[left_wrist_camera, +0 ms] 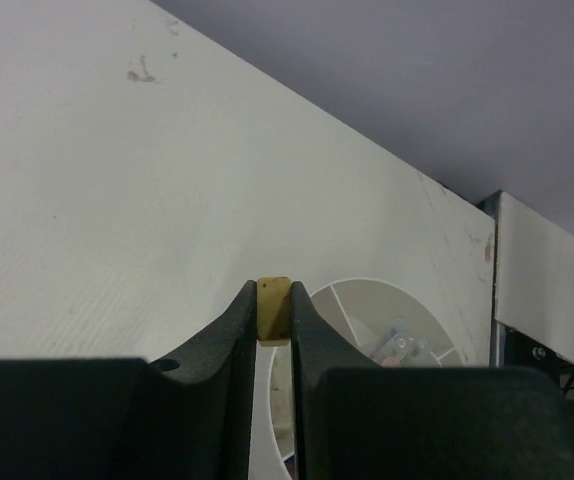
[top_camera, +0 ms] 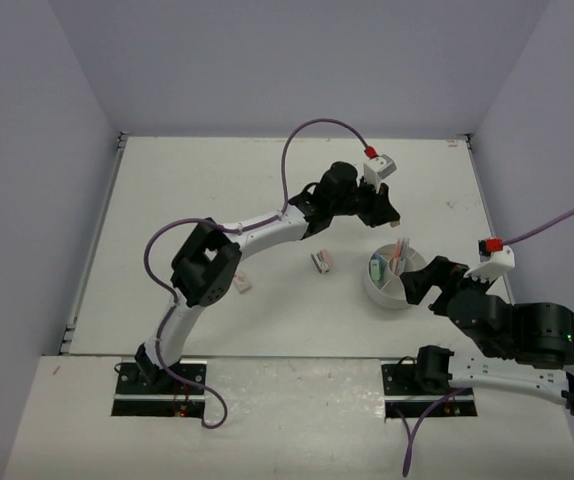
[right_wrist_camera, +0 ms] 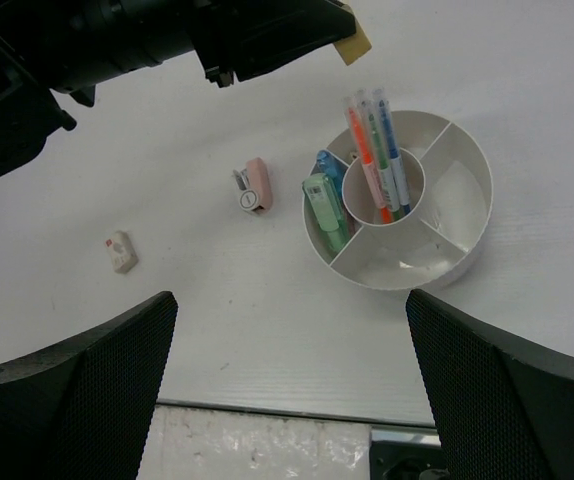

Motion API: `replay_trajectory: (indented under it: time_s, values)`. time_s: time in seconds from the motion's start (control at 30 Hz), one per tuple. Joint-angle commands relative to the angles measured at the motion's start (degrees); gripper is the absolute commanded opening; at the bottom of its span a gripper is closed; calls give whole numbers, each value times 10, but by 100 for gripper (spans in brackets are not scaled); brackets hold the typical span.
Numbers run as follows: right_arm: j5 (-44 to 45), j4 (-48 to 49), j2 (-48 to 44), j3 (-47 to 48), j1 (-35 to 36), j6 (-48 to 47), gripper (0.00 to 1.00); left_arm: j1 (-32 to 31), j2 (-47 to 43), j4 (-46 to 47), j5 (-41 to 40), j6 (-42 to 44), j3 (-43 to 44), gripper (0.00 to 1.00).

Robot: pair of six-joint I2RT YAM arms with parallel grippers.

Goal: Sort the stationery into containers
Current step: Place the stationery in the storage box.

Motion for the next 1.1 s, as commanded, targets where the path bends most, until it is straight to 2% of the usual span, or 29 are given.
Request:
replay_trajectory:
  time_s: [0.0, 0.27, 0.47, 0.53, 0.57, 0.67, 0.77, 1.07]
  values:
    - [32, -28, -7, 17, 0, 16, 99, -10, 27, 63, 61, -9, 28, 0]
    - [29, -4, -23, 3, 0, -5, 99, -18, 12, 91, 72, -22, -29, 0]
    - [24, 14, -25, -4, 0, -20, 99, -18, 15, 62, 59, -17, -34, 0]
    - [23, 19, -23, -2, 0, -25, 99, -18, 15, 52, 54, -15, -36, 3]
    - [23, 21, -23, -2, 0, -27, 99, -18, 15, 48, 49, -14, -37, 6]
    - [22, 29, -20, -2, 0, -37, 99, -18, 6, 38, 42, -8, -43, 28]
    - [21, 35, -18, -3, 0, -43, 99, -18, -11, 34, 31, -2, -54, 45]
    - [25, 40, -16, -8, 0, -46, 99, -19, -62, 29, 4, 6, -89, 71]
